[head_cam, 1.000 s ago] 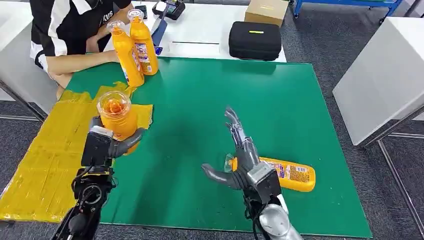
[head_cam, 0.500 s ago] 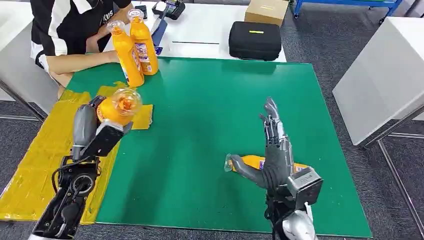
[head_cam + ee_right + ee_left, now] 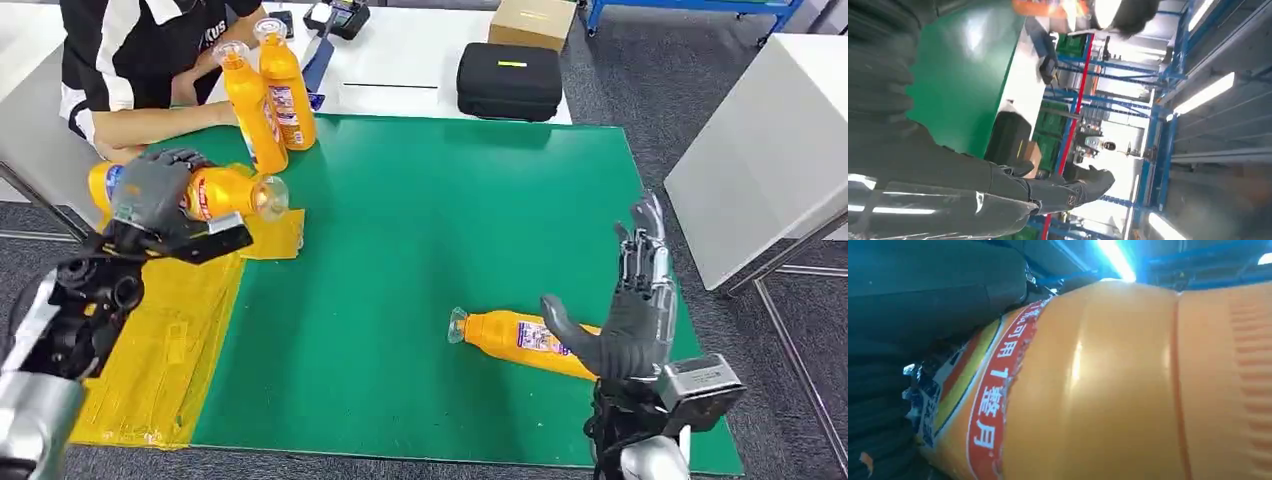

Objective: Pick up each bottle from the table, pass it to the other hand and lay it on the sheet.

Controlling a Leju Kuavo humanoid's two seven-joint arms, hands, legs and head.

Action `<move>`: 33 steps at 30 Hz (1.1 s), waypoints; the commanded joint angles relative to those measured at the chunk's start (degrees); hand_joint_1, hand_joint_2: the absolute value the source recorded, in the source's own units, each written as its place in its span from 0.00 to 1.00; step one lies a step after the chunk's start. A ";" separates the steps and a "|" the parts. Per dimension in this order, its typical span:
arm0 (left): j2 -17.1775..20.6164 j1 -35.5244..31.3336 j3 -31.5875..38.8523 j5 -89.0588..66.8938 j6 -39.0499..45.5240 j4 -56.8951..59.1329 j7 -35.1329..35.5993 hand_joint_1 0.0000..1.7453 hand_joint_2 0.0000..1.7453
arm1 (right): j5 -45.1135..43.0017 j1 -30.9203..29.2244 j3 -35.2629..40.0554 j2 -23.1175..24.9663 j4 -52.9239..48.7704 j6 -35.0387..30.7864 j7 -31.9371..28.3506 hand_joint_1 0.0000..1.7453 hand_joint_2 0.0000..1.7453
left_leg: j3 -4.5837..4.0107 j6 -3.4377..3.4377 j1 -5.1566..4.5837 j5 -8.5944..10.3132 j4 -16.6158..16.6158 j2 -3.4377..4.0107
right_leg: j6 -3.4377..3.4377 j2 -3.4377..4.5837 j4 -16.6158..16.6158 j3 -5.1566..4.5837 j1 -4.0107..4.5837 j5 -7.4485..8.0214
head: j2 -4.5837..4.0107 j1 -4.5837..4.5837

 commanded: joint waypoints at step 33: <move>-0.31 -11.36 -3.84 -1.52 -13.48 31.90 2.53 1.00 1.00 | 3.11 -3.54 -0.85 3.50 6.21 5.39 4.35 0.00 1.00 | 0.52 0.04 0.04 -0.23 -0.03 0.02 | -0.43 0.13 -0.04 0.53 0.07 -0.18 | 0.00 0.02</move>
